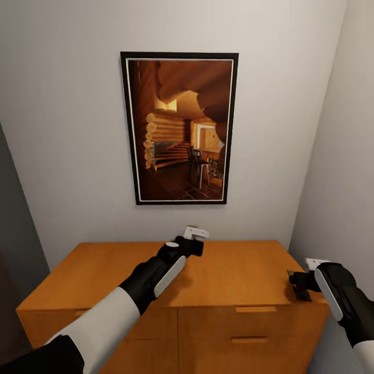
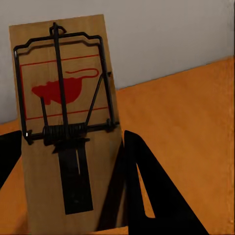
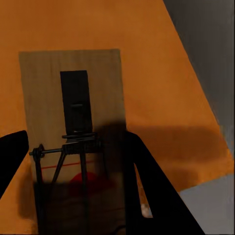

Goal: Take the four mousetraps from the cabinet in the bathroom and place them on the bathroom floor. Make sure all four end up on the same floor surface, and ensure that at least two of them are either under or directly next to the same bathroom sink.

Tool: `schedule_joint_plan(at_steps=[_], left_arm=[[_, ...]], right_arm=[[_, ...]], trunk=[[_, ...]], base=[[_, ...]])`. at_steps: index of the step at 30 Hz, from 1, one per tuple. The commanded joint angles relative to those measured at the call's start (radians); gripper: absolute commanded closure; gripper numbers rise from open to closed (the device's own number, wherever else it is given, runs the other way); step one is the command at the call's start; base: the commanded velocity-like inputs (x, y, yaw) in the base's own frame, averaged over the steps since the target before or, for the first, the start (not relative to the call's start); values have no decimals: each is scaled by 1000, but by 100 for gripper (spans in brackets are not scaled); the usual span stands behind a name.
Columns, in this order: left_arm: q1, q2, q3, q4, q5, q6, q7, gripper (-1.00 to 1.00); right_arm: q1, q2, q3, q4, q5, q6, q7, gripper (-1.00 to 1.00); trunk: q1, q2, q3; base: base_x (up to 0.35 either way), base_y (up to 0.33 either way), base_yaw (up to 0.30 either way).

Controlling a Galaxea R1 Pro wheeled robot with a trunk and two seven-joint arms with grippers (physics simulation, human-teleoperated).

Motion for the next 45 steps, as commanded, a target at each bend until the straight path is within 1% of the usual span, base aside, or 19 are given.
schedule_joint_plan(at_steps=[1, 3, 4, 6, 10, 15, 20, 42, 45], left_arm=[[-1, 0, -2, -16, 14, 24, 3, 100], [-1, 0, -1, -32, 21, 50, -1, 100], [0, 0, -1, -46, 27, 75, -3, 100], [0, 0, -1, -60, 30, 94, -5, 100], [-1, 0, -3, -91, 36, 121, -7, 100], [-1, 0, -4, -95, 38, 126, -10, 100], [-2, 0, -4, -90, 38, 126, -12, 100], [-1, 0, -4, -94, 38, 126, -9, 100], [0, 0, -2, -100, 38, 136, -8, 100]], right_arm=[[0, 0, -1, 1, -1, 4, -10, 100], [1, 0, -1, 2, 5, 4, -11, 100], [1, 0, -3, 2, 10, 4, -12, 100], [1, -1, -9, 3, 12, 4, -12, 100], [1, 0, -51, 3, 17, 4, -10, 100], [1, -1, -68, 2, 18, 4, -9, 100], [1, 0, -71, -3, 19, 4, -7, 100], [1, 0, -83, -18, 20, 4, -4, 100], [1, 0, -83, -17, 22, 4, -5, 100]], trunk=[[0, -1, 0], [0, -1, 2], [0, -1, 3], [0, -1, 5], [0, -1, 10], [0, -1, 16], [0, -1, 19], [0, -1, 20], [0, -1, 20]], base=[[0, 0, -227], [0, 0, -226], [0, 0, -226], [0, 0, -225], [0, 0, -223], [0, 0, -223], [0, 0, -131], [-2, 0, -8], [-317, 0, 0]])
